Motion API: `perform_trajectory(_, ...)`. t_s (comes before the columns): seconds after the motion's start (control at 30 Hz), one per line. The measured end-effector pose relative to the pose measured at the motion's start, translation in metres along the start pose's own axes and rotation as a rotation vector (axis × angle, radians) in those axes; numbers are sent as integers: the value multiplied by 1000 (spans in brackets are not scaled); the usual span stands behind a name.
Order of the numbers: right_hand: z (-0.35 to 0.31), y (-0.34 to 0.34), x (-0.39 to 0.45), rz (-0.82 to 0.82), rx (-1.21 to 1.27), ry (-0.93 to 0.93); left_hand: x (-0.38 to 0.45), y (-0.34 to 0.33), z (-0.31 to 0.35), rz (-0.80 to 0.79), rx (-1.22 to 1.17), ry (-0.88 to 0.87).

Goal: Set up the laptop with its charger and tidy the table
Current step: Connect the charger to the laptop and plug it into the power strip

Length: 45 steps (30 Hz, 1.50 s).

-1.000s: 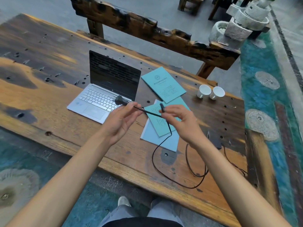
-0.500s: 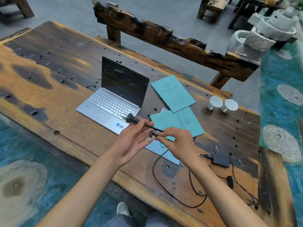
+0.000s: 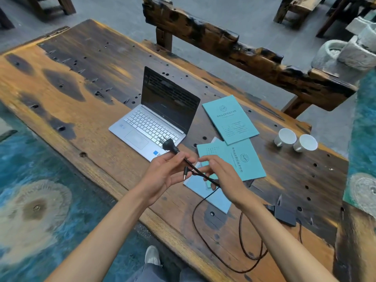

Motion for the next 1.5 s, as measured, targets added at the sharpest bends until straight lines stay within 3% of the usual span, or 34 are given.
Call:
perform_trajectory(0.13, 1, 3, 6, -228, -45, -44, 0, 1, 0, -5, 33, 3)
perform_trajectory(0.27, 3, 6, 10, -249, -76, -13, 0, 1, -8, 8, 30, 5)
perform_trajectory(0.4, 6, 18, 13, -116, -260, 71, 2, 1, -17, 53, 93, 11)
perform_trajectory(0.5, 6, 48, 14, 107, -290, 61, 4, 6, -15, 87, 118, -51)
perform_trajectory(0.63, -8, 119, 8, 497, 46, 50, 7, 26, -9, 119, -31, -118)
perform_trajectory(0.77, -40, 180, -1, 672, 259, 206, 4, 60, -18, 234, 26, -48)
perform_trajectory(1.03, -111, 261, -16, 817, 436, 610, -8, 105, -33, 376, 126, 87)
perform_trajectory(1.27, -102, 224, -16, 701, 163, 452, 3, 86, -40, 442, 266, 85)
perform_trajectory(1.5, -65, 198, -8, 671, 194, 367, 27, 64, -23, 365, 372, 33)
Point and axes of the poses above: each hand's wrist, its own x-axis towards the middle knuckle, its own y-axis out of the back of the hand, z = x × y, the point moved 4 cm from there along x, towards the middle knuckle, and after that the axes turned 12 degrees about -z, right-handed, at the moved point
